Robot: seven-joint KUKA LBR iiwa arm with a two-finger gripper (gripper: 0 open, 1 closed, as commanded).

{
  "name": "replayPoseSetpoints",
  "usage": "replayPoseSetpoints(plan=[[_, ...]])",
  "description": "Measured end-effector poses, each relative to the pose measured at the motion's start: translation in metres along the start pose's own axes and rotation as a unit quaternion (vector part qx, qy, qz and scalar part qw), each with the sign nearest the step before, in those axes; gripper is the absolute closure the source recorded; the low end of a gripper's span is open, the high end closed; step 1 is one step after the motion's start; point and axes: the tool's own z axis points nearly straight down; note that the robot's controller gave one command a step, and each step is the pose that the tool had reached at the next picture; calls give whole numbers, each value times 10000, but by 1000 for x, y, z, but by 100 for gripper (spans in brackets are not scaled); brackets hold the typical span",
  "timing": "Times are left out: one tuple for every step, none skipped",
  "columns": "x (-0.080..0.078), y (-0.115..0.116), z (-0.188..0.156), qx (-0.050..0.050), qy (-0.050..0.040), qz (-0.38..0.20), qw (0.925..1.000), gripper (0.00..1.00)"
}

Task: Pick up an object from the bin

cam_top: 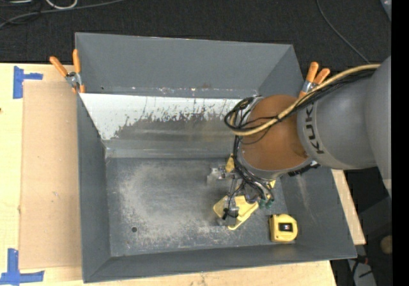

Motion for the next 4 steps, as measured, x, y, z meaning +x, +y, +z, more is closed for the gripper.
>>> replayPoseSetpoints(plan=[[-1, 0, -24, -2, -5, -1410, 9900, 0], [9, 1, -13, -4, 4, -1742, 9847, 0], [1, -4, -5, -5, -8, -255, 9997, 0], [17, 11, -58, -14, 42, -1058, 9944, 0]])
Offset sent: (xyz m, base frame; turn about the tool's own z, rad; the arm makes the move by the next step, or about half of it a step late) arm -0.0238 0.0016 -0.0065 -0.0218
